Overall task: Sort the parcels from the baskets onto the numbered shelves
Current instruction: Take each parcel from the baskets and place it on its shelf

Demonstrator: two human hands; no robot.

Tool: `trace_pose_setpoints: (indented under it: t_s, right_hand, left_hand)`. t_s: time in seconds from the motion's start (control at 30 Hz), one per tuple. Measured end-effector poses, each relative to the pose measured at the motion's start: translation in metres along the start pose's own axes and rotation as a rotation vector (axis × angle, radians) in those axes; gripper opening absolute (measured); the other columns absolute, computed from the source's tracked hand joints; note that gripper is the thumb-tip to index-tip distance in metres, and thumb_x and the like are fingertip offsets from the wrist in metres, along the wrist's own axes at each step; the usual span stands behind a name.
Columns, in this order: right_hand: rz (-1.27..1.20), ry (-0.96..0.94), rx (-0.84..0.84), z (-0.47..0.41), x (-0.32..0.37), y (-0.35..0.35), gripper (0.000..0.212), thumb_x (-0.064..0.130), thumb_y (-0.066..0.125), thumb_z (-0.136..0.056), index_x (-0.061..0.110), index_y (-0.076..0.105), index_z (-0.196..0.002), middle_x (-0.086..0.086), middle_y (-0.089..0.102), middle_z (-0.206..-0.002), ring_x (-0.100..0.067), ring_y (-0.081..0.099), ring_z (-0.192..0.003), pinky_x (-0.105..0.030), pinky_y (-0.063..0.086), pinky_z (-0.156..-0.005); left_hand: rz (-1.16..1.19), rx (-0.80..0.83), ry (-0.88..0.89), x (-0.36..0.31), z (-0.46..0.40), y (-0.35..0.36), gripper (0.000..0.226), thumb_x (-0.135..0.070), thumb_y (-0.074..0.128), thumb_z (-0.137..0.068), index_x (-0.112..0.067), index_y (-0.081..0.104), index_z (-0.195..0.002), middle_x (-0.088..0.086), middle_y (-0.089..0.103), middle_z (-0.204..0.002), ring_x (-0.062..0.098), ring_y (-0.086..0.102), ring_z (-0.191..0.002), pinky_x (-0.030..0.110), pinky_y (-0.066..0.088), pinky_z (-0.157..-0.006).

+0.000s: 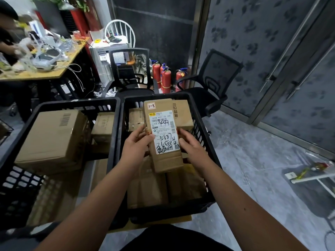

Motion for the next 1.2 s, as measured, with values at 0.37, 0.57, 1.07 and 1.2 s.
trace_pose_setpoints:
  t_s: [0.37, 0.57, 1.07, 1.2]
  right_hand:
    - [-0.006, -0.194, 0.184, -0.001, 0.023, 0.019, 0.09, -0.005, 0.063, -0.096, 0.06, 0.037, -0.153, 0.01, 0.037, -0.161, -0.008, 0.05, -0.136, -0.03, 0.059, -0.096]
    - [0.029, -0.192, 0.177, -0.004, 0.02, 0.013, 0.094, -0.009, 0.061, -0.096, 0.058, 0.033, -0.155, 0.011, 0.037, -0.163, -0.005, 0.048, -0.139, -0.032, 0.053, -0.108]
    - [0.208, -0.225, 0.282, -0.004, 0.035, 0.017, 0.094, -0.001, 0.06, -0.099, 0.062, 0.022, -0.157, 0.016, 0.029, -0.165, 0.006, 0.043, -0.134, -0.007, 0.05, -0.088]
    - [0.248, -0.264, 0.324, -0.002, 0.041, 0.029, 0.093, 0.003, 0.062, -0.1, 0.067, 0.021, -0.154, 0.019, 0.025, -0.168, -0.005, 0.03, -0.151, -0.033, 0.038, -0.118]
  left_hand:
    - [-0.093, -0.026, 0.105, -0.019, -0.004, 0.011, 0.047, -0.008, 0.063, -0.102, -0.037, 0.056, -0.139, -0.004, 0.073, -0.124, 0.012, 0.075, -0.106, 0.03, 0.062, -0.076]
    - [-0.199, -0.006, 0.093, -0.02, -0.005, 0.011, 0.056, -0.004, 0.062, -0.099, -0.044, 0.055, -0.137, -0.012, 0.073, -0.121, 0.005, 0.071, -0.106, 0.026, 0.054, -0.079]
    - [-0.833, -0.294, 0.247, -0.03, 0.021, -0.022, 0.078, -0.035, 0.08, -0.09, -0.032, 0.041, -0.158, -0.001, 0.051, -0.156, 0.022, 0.05, -0.141, 0.048, 0.047, -0.112]
    - [-0.873, -0.416, 0.245, -0.04, 0.042, -0.032, 0.075, -0.037, 0.08, -0.091, -0.028, 0.044, -0.156, -0.001, 0.052, -0.154, 0.019, 0.049, -0.142, 0.042, 0.045, -0.112]
Point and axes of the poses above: each hand's wrist, its own z-axis away from the middle knuckle, its own y-axis out of the palm, x = y × z, the point moved 9 cm from there along -z, towards the middle knuckle
